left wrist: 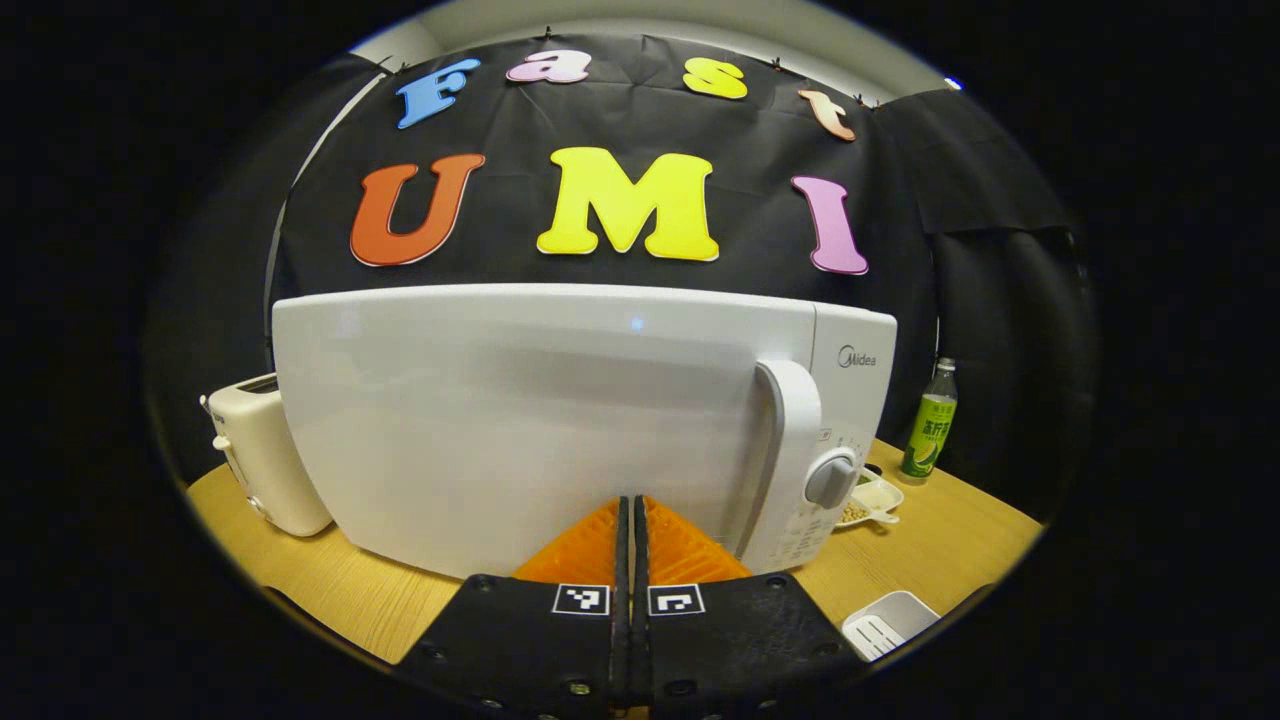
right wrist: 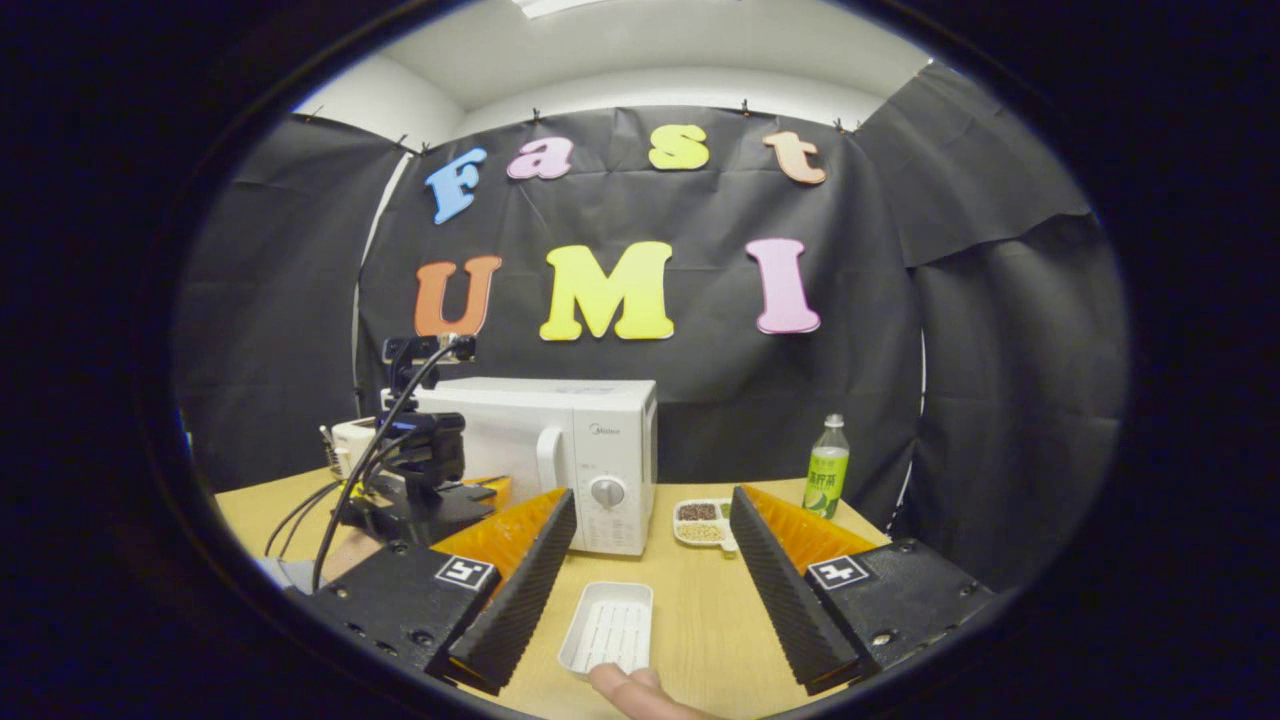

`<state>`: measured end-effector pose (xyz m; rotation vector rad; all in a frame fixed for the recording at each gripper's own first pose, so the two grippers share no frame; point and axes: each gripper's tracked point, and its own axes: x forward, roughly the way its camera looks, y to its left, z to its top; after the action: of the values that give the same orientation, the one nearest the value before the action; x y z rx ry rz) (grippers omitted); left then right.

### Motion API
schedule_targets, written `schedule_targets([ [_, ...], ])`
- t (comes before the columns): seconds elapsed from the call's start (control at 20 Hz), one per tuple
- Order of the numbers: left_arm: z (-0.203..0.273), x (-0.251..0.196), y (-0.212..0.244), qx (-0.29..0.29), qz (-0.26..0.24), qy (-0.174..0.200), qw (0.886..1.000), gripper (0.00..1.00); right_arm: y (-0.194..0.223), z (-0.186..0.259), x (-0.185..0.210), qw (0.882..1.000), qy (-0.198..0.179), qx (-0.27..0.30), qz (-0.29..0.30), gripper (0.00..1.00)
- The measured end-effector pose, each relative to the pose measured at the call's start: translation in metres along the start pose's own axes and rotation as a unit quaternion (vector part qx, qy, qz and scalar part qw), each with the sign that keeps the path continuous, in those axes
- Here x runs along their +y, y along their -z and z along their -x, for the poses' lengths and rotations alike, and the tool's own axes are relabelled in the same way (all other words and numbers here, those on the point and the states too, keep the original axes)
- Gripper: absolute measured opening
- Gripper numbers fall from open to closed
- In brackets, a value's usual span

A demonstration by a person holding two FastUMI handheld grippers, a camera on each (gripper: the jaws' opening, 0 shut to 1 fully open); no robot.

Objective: Open the microwave oven with the left hand, put the food in, and close the microwave oven.

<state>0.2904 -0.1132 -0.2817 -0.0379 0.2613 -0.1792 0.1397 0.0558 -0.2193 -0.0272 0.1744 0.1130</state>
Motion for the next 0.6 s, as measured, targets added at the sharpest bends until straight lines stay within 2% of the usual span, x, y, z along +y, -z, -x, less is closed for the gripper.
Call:
schedule_targets([
  [0.2, 0.061, -0.007, -0.02, 0.011, 0.014, 0.007, 1.0, 0.0, -0.024, 0.036, -0.018, 0.999, 0.049, 0.009, 0.008, 0.99],
  [0.25, 0.079, -0.008, -0.027, 0.008, 0.012, 0.004, 1.0, 0.0, -0.036, 0.048, -0.017, 0.999, 0.05, 0.0, 0.008, 0.99],
  [0.3, 0.097, -0.01, -0.035, 0.006, 0.008, 0.003, 1.0, 0.06, -0.045, 0.063, -0.017, 0.999, 0.051, -0.006, 0.008, 0.99],
  [0.35, 0.113, -0.015, -0.042, 0.004, 0.004, 0.007, 1.0, 0.02, -0.053, 0.074, -0.018, 0.998, 0.053, -0.01, 0.009, 0.99],
  [0.45, 0.146, -0.019, -0.058, -0.006, -0.005, 0.008, 1.0, 0.48, -0.068, 0.094, -0.021, 0.998, 0.059, -0.022, 0.012, 0.99],
  [0.5, 0.163, -0.021, -0.063, -0.006, -0.008, 0.008, 1.0, 0.61, -0.076, 0.104, -0.024, 0.997, 0.066, -0.027, 0.013, 0.99],
  [0.55, 0.181, -0.026, -0.07, -0.011, -0.006, 0.014, 1.0, 0.66, -0.082, 0.112, -0.026, 0.997, 0.072, -0.032, 0.013, 0.91],
  [0.6, 0.198, -0.031, -0.076, -0.014, -0.004, 0.02, 1.0, 0.77, -0.087, 0.12, -0.027, 0.996, 0.076, -0.033, 0.013, 0.99],
])
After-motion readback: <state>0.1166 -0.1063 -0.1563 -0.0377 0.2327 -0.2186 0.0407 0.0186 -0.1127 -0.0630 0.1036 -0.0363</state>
